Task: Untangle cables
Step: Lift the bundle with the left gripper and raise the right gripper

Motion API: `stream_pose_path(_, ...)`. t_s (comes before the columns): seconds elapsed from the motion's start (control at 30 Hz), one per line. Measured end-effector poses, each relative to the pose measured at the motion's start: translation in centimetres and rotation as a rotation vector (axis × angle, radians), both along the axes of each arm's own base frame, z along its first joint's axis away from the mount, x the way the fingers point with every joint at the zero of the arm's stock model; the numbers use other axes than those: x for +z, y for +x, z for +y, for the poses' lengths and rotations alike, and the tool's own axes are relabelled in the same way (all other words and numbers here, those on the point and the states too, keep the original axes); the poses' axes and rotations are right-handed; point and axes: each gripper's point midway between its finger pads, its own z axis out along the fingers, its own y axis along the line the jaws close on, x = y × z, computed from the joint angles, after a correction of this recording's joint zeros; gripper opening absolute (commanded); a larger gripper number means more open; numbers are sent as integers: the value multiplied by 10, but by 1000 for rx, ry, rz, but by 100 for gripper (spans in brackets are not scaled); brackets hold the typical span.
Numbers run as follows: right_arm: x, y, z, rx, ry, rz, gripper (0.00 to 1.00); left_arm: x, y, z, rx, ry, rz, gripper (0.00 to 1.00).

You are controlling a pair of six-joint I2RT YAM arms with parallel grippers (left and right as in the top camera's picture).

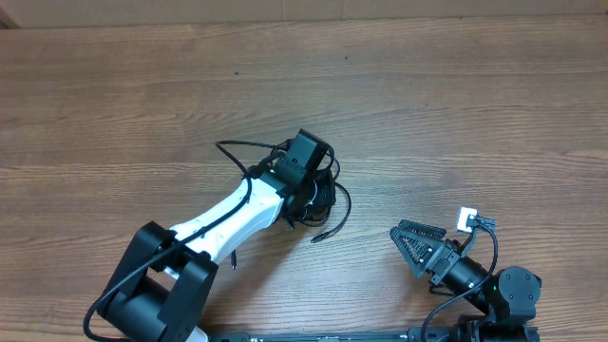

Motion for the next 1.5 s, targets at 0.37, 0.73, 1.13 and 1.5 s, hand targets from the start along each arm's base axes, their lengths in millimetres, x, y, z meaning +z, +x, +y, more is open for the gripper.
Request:
stream_pose_path(0.37,0,0,0,0,0,-1,100,-1,-5,-4,3,-28,36,23)
stream_pose_path(0.73,0,0,0,1,0,-1,100,-1,-6,-5,0,-31,42,22)
stream_pose_path(1.13,0,0,0,0,0,-1,100,1,-9,-12,26,-50,52,4)
stream_pose_path(1.5,0,0,0,3,0,-1,100,1,-6,-11,-5,-36,21,4)
